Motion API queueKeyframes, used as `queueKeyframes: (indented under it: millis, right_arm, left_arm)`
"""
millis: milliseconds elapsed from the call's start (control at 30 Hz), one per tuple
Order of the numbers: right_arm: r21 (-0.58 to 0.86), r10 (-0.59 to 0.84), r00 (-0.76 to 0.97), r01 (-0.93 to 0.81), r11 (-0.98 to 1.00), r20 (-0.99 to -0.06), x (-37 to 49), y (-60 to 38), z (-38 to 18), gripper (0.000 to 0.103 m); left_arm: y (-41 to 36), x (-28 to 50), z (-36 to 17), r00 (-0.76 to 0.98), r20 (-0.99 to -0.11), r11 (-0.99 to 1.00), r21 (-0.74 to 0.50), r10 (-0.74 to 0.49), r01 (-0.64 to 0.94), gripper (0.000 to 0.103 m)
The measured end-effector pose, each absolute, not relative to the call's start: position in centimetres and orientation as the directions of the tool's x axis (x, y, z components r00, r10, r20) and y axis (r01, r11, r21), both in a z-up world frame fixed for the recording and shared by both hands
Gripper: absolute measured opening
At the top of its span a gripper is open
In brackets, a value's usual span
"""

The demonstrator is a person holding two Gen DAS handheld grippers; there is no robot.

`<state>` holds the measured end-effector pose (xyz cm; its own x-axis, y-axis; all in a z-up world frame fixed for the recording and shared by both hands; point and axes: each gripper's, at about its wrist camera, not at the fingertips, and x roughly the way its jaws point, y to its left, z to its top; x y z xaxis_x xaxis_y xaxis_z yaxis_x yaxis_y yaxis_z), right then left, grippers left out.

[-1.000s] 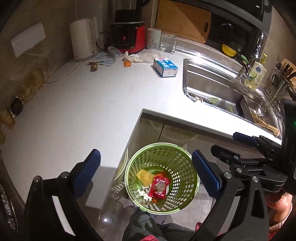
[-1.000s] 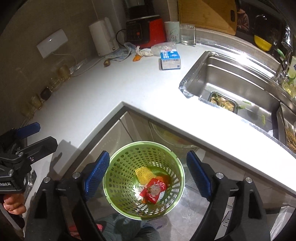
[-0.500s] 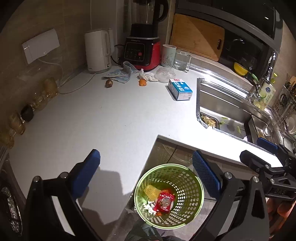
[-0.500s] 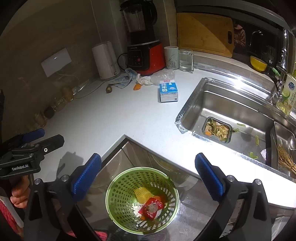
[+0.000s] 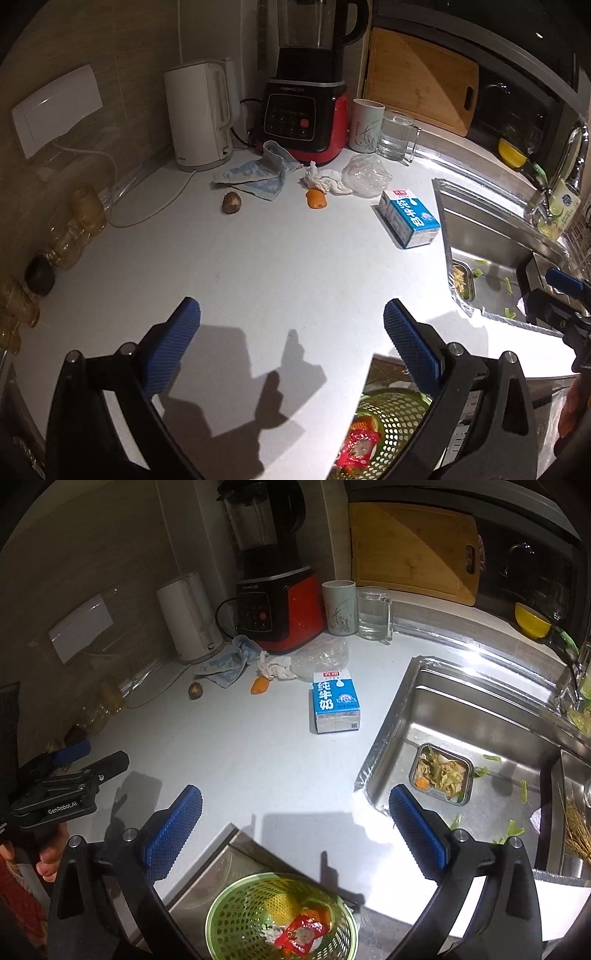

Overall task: Collect trash
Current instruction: 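Move both tools back over the counter toward the taro root and peel, then grasp the brown taro root with left tool while right tool grasps the orange peel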

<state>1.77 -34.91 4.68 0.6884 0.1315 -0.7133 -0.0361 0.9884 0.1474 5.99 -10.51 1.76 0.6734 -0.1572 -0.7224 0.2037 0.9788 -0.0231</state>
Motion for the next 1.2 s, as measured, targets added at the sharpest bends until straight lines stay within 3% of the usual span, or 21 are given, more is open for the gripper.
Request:
queueKeyframes:
  millis: [600, 1100, 1200]
  right_arm:
    - [0.129, 0.154, 0.645, -0.085, 0.988, -0.749, 20.4, -27.1, -0.5, 0.100]
    - [0.146, 0.173, 0.584, -0.093, 0.985, -0.793, 27.4, -25.9, -5.0, 0.100]
    - [0.142, 0.172, 0.583, -0.097, 0.985, -0.794, 27.7, -26.0, -5.2, 0.100]
  left_arm:
    - [-7.3, 25.5, -6.5, 0.642, -0.750, 0.977, -0.022, -0.158, 0.214, 0.095]
    - [-6.6, 31.9, -10.1, 0.597, -0.784, 0.982, -0.083, -0.169, 0.169, 0.077]
    - [-6.9, 32.2, -10.2, 0.597, -0.787, 0.984, -0.071, -0.157, 0.165, 0.067]
